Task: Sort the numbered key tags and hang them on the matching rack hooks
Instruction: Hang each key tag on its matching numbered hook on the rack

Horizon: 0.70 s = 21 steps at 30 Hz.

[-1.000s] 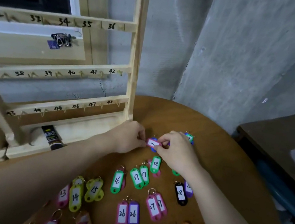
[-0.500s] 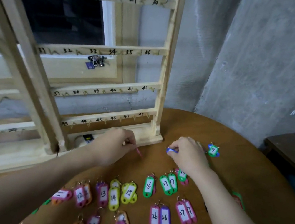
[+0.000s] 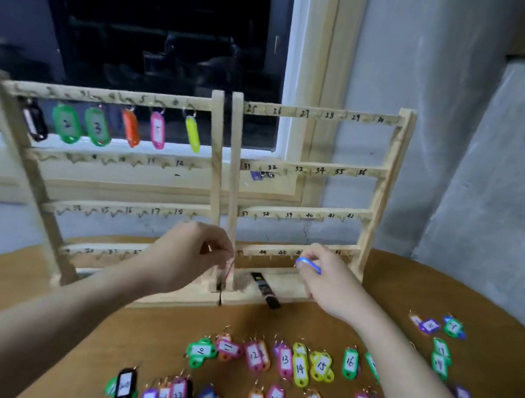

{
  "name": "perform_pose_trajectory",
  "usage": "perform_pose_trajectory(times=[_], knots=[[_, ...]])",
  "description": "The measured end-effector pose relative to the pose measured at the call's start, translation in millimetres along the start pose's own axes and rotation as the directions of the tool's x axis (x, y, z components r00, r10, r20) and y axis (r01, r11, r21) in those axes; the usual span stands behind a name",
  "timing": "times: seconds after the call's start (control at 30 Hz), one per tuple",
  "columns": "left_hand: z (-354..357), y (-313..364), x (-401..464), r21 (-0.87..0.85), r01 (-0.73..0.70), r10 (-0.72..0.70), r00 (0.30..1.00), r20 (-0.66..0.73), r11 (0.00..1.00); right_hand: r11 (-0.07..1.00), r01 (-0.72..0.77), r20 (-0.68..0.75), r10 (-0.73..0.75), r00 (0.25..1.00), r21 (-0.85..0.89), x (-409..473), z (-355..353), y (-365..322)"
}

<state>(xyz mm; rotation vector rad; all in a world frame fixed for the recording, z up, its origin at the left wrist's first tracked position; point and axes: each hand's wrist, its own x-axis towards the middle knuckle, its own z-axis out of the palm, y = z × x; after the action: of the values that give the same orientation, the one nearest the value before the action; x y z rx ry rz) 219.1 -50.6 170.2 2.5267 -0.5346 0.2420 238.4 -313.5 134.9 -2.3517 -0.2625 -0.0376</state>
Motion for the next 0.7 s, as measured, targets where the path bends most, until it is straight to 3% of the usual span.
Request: perform_pose_trajectory(times=[0.13,0.33,0.57,0.7], knots=[[-58,-11,-37,-0.011,0.089,-0.089,0.99,-0.107,0.996,0.989,0.148,0.045,-0.148,0.988,0.0,-10,20,-78],[-133,-32,-85,0.021,0.123,-0.115,0.968,-0.224,0.992,0.946,0.311,0.08,-0.318,0.945,0.092,-9,63,-168],[-189,-77,-109,-0.061,0.233,-0.239,0.899,-0.367,0.97,0.879,0.358,-0.011,-0.374,0.927,0.314,10,109,-247],[-201,-101,-109,-0.021,0.286,-0.265,0.855,-0.447,0.958,0.854,0.311,-0.01,-0.338,0.941,0.417,25,131,-274]])
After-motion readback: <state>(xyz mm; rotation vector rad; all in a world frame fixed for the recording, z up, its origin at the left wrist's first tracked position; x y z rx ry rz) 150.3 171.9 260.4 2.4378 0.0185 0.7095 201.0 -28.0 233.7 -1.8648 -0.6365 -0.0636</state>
